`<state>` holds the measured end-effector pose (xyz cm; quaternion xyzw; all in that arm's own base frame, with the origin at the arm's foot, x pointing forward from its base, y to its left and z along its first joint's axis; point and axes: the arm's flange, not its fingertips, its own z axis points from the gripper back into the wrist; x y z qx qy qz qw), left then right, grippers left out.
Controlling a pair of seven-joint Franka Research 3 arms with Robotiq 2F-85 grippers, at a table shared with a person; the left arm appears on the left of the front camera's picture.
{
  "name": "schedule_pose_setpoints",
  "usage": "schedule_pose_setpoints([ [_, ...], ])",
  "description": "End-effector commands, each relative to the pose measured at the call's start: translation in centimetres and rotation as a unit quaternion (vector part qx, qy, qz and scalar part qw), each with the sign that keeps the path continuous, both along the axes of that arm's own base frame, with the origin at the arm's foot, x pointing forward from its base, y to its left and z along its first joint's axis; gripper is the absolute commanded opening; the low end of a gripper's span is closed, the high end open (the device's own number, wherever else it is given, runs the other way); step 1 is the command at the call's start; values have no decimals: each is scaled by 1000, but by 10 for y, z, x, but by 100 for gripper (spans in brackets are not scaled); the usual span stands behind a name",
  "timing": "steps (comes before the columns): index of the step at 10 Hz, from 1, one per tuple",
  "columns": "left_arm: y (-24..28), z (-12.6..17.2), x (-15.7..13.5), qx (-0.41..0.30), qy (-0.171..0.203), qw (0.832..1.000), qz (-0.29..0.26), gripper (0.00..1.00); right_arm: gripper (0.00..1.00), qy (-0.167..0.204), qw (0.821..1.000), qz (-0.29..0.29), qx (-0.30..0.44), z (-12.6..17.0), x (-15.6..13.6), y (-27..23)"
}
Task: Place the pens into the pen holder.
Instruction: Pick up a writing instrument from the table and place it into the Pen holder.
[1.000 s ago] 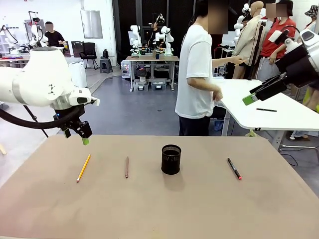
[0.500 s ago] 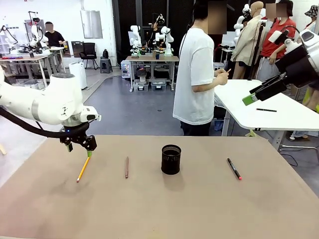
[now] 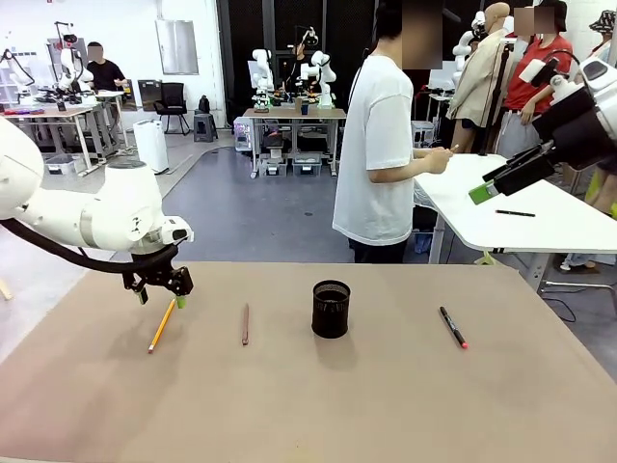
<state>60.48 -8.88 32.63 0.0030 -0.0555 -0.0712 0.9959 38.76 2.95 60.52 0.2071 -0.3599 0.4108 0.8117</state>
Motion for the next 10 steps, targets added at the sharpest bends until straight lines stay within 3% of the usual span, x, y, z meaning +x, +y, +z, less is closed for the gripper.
schedule_pose_setpoints([
  [1,-4,-4,9,-4,23,999,37,100,100,0,1000,2,5,0,1,1],
  [7,-7,-15,1,-11,47,997,54,100,100,0,1000,2,5,0,1,1],
  [10,-8,-21,4,2,39,997,64,100,100,0,1000,2,5,0,1,1],
])
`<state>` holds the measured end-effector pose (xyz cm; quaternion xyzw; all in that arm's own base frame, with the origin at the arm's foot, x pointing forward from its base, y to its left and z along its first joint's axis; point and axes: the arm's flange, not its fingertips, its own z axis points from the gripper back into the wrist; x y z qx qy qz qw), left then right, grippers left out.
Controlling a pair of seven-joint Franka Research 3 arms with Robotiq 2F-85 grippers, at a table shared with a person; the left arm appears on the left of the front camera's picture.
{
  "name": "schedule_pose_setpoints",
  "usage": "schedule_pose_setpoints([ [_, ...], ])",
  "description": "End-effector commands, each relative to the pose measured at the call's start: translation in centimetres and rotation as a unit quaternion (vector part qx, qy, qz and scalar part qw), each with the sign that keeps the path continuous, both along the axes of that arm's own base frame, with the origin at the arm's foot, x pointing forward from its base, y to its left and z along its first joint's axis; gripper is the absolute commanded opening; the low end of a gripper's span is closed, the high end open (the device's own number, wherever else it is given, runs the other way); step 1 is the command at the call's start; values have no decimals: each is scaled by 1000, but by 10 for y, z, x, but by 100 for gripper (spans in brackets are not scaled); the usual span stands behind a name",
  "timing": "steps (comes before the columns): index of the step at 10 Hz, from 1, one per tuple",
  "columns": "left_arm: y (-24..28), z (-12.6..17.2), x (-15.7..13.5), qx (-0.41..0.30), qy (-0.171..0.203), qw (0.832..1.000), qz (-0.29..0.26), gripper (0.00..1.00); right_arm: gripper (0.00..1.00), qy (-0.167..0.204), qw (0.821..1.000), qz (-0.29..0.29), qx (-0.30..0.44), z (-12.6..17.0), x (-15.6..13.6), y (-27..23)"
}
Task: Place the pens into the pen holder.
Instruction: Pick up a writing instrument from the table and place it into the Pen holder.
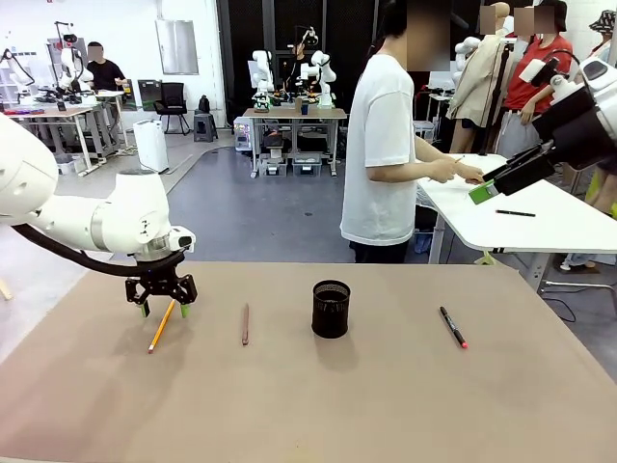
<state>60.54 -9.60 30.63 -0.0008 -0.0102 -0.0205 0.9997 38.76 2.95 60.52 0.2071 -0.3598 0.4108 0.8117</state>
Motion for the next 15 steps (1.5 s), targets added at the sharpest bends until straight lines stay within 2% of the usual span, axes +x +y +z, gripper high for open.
schedule_pose_setpoints([
  [1,-1,-2,3,6,-6,1000,14,100,100,0,1000,2,5,0,1,1],
  [2,0,-2,2,31,-11,999,12,86,100,0,1000,2,5,0,1,1],
  [6,0,-2,4,35,-3,999,17,7,100,0,1000,2,5,0,1,1],
  [7,0,-2,3,37,-2,999,17,0,100,0,1000,2,5,0,1,1],
  [10,-1,-4,4,38,-1,999,21,0,100,0,1000,2,5,0,1,1],
  [13,1,-2,-2,30,6,1000,-3,0,100,0,1000,2,5,0,1,1],
  [14,3,1,-5,13,6,1000,-10,0,100,0,1000,2,5,0,1,1],
  [15,5,11,-9,-37,-6,999,-21,0,100,0,1000,2,5,0,1,1],
])
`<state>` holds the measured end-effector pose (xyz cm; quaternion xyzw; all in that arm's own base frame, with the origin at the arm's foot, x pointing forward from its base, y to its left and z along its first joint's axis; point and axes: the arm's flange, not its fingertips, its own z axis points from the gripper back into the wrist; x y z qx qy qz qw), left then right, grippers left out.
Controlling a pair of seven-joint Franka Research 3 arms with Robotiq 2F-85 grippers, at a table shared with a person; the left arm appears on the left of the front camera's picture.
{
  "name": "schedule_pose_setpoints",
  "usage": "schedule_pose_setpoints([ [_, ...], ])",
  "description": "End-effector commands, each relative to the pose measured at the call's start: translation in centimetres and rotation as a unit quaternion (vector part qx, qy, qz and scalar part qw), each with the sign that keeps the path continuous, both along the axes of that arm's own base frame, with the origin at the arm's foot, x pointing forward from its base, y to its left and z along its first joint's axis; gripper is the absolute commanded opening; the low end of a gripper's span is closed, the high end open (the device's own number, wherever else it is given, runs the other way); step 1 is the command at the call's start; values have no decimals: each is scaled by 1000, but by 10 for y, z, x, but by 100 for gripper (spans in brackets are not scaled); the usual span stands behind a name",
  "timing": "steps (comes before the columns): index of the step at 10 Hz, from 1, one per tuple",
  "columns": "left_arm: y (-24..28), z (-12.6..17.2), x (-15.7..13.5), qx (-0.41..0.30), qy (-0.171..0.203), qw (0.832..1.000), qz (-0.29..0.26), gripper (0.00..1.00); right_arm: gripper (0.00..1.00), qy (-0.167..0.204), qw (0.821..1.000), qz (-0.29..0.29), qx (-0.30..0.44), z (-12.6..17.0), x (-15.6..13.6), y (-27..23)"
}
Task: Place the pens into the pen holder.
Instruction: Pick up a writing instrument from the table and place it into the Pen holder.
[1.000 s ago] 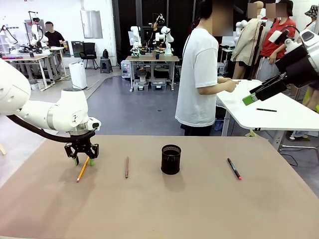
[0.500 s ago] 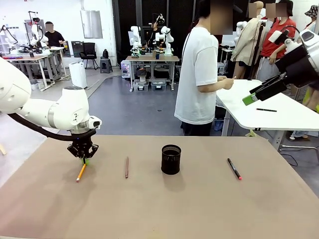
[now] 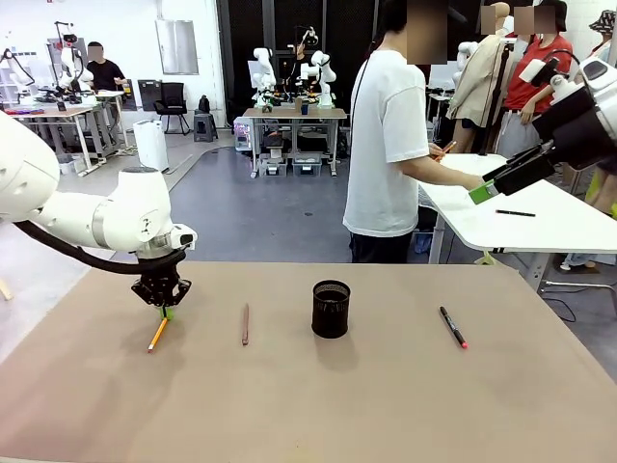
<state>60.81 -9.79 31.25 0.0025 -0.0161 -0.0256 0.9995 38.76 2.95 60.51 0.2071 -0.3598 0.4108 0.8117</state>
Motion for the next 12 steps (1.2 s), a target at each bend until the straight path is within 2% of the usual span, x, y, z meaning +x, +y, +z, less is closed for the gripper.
schedule_pose_setpoints([
  [1,12,20,-13,-85,-18,996,-28,0,100,0,1000,2,5,0,1,1],
  [4,18,69,-30,-146,-92,982,-79,0,100,0,1000,2,5,0,1,1],
  [5,14,87,-36,-208,-123,959,-147,0,100,0,1000,2,5,0,1,1],
  [7,0,109,-43,-296,-169,905,-253,0,100,0,1000,2,5,0,1,1],
  [8,-8,116,-46,-331,-186,872,-308,0,100,0,1000,2,5,0,1,1],
  [9,-15,121,-47,-360,-218,829,-367,0,100,0,1000,2,5,0,1,1],
  [12,-26,129,-47,-413,-323,725,-447,0,100,0,1000,2,5,0,1,1],
])
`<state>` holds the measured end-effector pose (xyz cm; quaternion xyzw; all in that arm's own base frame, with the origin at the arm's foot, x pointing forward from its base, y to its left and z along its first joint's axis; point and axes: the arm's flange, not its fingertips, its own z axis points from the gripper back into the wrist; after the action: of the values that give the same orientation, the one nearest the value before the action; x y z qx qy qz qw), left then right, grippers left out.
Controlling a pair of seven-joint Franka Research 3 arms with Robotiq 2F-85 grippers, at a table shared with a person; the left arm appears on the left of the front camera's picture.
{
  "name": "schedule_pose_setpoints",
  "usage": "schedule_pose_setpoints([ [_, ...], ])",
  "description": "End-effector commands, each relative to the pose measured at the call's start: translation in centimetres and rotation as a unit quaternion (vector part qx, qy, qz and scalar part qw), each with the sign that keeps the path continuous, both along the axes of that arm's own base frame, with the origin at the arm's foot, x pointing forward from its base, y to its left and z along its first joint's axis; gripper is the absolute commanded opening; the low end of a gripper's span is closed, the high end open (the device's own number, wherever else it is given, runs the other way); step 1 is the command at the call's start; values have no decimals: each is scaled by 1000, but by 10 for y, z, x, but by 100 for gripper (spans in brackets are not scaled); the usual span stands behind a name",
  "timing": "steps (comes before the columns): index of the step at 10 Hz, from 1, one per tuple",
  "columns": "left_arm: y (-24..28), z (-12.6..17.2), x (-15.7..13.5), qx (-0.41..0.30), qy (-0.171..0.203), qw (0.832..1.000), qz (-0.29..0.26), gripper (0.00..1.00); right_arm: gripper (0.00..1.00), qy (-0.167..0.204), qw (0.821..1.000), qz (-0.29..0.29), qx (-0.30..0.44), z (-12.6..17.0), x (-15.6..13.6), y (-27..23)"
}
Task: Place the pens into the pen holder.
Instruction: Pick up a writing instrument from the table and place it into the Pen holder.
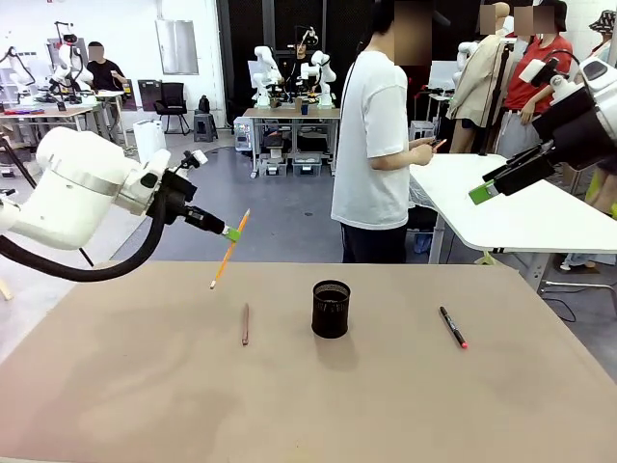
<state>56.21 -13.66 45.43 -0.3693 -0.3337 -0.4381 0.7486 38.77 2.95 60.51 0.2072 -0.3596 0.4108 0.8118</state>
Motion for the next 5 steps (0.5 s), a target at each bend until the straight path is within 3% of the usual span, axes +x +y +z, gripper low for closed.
schedule_pose_setpoints([
  [1,8,-9,-3,-85,-59,993,-54,0,100,0,1000,2,5,0,1,1],
  [4,-7,0,-15,-129,-147,976,-98,0,100,0,1000,2,5,0,1,1],
  [5,-4,1,-13,-143,-133,976,-100,0,100,0,1000,2,5,0,1,1],
])
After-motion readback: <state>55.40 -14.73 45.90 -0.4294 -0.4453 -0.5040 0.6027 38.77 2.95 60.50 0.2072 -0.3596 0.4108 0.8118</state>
